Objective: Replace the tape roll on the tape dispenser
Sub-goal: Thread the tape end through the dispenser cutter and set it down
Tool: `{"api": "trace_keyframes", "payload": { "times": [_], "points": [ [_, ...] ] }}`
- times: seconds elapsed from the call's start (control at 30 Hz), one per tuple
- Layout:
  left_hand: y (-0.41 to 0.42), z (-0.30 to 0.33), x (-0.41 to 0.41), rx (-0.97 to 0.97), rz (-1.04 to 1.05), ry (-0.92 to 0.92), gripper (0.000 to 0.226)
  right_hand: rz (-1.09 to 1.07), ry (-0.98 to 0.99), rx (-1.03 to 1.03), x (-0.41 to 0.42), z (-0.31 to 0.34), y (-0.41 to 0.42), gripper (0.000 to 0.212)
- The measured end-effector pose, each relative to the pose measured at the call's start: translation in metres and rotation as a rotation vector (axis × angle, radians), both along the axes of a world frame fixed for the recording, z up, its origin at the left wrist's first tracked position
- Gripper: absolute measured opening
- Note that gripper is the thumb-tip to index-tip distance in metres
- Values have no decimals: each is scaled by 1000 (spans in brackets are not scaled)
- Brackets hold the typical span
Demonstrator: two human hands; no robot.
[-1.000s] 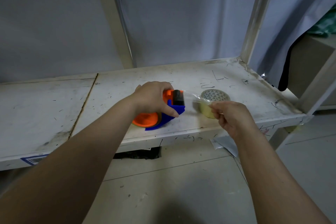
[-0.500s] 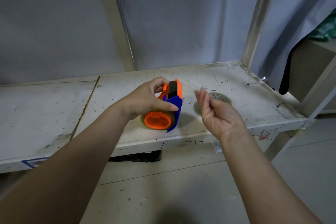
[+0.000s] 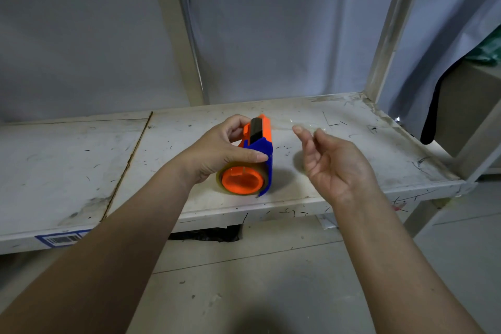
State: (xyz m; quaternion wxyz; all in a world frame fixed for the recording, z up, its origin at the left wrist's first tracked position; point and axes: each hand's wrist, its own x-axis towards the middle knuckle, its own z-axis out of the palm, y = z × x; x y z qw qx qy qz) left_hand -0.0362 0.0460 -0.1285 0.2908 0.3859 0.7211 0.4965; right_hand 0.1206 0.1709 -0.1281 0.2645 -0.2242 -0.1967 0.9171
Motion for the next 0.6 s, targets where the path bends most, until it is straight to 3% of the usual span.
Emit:
{"api": "trace_keyframes", "payload": {
  "times": [0.13, 0.3, 0.47, 0.6],
  "points": [
    [2, 6, 3, -38, 42, 139, 58, -46, -44, 205, 5, 13, 2, 17],
    [3, 14, 4, -37, 71, 166, 58, -75, -80, 331, 9, 17, -1, 20],
    [2, 14, 7, -33, 42, 133, 59, -53, -97, 253, 10, 11, 5, 9],
    [4, 11, 9, -31, 9, 124, 59, 21, -58, 14, 9, 2, 8, 15]
  ]
}}
